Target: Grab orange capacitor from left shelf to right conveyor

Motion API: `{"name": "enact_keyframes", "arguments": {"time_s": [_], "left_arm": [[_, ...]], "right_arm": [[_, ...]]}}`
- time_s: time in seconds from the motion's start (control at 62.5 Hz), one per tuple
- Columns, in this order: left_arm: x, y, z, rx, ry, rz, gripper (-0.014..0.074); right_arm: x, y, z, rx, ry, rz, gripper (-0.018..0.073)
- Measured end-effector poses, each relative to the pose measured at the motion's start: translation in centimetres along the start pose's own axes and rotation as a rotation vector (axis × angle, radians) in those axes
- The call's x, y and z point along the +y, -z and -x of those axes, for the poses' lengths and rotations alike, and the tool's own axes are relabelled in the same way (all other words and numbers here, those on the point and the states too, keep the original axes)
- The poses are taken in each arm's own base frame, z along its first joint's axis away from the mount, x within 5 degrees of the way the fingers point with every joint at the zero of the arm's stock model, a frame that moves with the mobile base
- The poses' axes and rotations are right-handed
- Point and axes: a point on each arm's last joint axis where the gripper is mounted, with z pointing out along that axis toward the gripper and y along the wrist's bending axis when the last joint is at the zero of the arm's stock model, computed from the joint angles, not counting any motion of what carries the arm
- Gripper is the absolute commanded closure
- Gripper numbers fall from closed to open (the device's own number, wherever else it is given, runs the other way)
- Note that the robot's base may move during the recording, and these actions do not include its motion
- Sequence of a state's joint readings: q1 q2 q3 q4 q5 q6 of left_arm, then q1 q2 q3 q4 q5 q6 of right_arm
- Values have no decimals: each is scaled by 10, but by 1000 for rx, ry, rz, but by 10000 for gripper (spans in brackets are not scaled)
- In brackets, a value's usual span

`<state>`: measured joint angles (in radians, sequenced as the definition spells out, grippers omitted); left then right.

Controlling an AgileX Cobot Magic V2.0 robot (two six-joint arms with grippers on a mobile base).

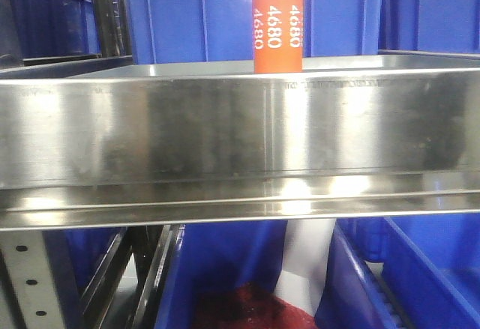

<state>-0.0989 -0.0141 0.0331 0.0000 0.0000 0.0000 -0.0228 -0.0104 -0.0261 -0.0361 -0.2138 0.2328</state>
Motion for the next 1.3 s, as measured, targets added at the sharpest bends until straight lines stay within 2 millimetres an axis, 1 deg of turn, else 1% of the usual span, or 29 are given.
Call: {"name": "enact_keyframes", "arguments": {"time_s": [0.064, 0.096, 0.144, 0.192, 0.24, 0.256, 0.288, 0.368, 0.432, 0.464, 0.528, 0.56, 0.576, 0.608, 0.624, 0.64, 0.656, 0.672, 0.688, 0.768, 0.864, 0.912, 0.928, 1.055, 1.151, 1.183, 1.215, 1.263, 1.295], "left_arm": [[0, 0, 0, 0, 0, 0, 701], [0, 0, 0, 0, 0, 0, 701], [0, 0, 0, 0, 0, 0, 701], [0, 0, 0, 0, 0, 0, 701], [0, 0, 0, 0, 0, 0, 701], [0, 0, 0, 0, 0, 0, 701], [0, 0, 0, 0, 0, 0, 701], [0, 0, 0, 0, 0, 0, 701], [0, 0, 0, 0, 0, 0, 701], [0, 0, 0, 0, 0, 0, 701], [0, 0, 0, 0, 0, 0, 701], [0, 0, 0, 0, 0, 0, 701], [0, 0, 0, 0, 0, 0, 701], [0, 0, 0, 0, 0, 0, 701], [0, 0, 0, 0, 0, 0, 701], [0, 0, 0, 0, 0, 0, 701], [0, 0, 0, 0, 0, 0, 701], [0, 0, 0, 0, 0, 0, 701], [0, 0, 0, 0, 0, 0, 701], [0, 0, 0, 0, 0, 0, 701], [0, 0, 0, 0, 0, 0, 701], [0, 0, 0, 0, 0, 0, 701], [0, 0, 0, 0, 0, 0, 701], [0, 0, 0, 0, 0, 0, 701], [0, 0, 1, -6, 0, 0, 701], [0, 0, 0, 0, 0, 0, 701], [0, 0, 0, 0, 0, 0, 701], [0, 0, 0, 0, 0, 0, 701], [0, 0, 0, 0, 0, 0, 701]], "right_arm": [[5, -2, 20, 4, 3, 15, 510], [8, -4, 35, 15, 7, 24, 510], [11, -7, 50, 29, 7, 36, 510], [16, -14, 68, 60, -1, 57, 510], [19, -21, 79, 101, -9, 75, 510], [21, -24, 86, 106, -15, 91, 510], [24, -32, 93, 145, -18, 113, 510], [32, -53, 100, 252, -24, 160, 510], [44, -76, 98, 367, -13, 216, 503], [51, -85, 96, 411, -9, 247, 480], [68, -108, 83, 517, 6, 302, 396], [76, -117, 78, 555, 12, 325, 314], [80, -121, 75, 573, 15, 336, 254], [90, -131, 68, 615, 25, 360, 167], [94, -135, 65, 630, 30, 368, 99], [98, -139, 63, 641, 32, 380, 52], [103, -144, 57, 669, 41, 384, 8], [107, -149, 55, 677, 45, 392, -36], [112, -154, 47, 706, 54, 392, -94], [127, -176, 27, 770, 74, 397, -67], [143, -202, -2, 835, 94, 395, -66], [149, -210, -11, 851, 92, 394, -66], [152, -213, -17, 866, 94, 394, -66], [166, -225, -40, 896, 96, 414, -66], [172, -230, -60, 909, 98, 424, -57], [173, -231, -67, 917, 99, 425, -22], [174, -232, -72, 924, 101, 426, 37], [175, -233, -81, 938, 105, 426, 229], [175, -233, -86, 948, 106, 425, 381]]}}
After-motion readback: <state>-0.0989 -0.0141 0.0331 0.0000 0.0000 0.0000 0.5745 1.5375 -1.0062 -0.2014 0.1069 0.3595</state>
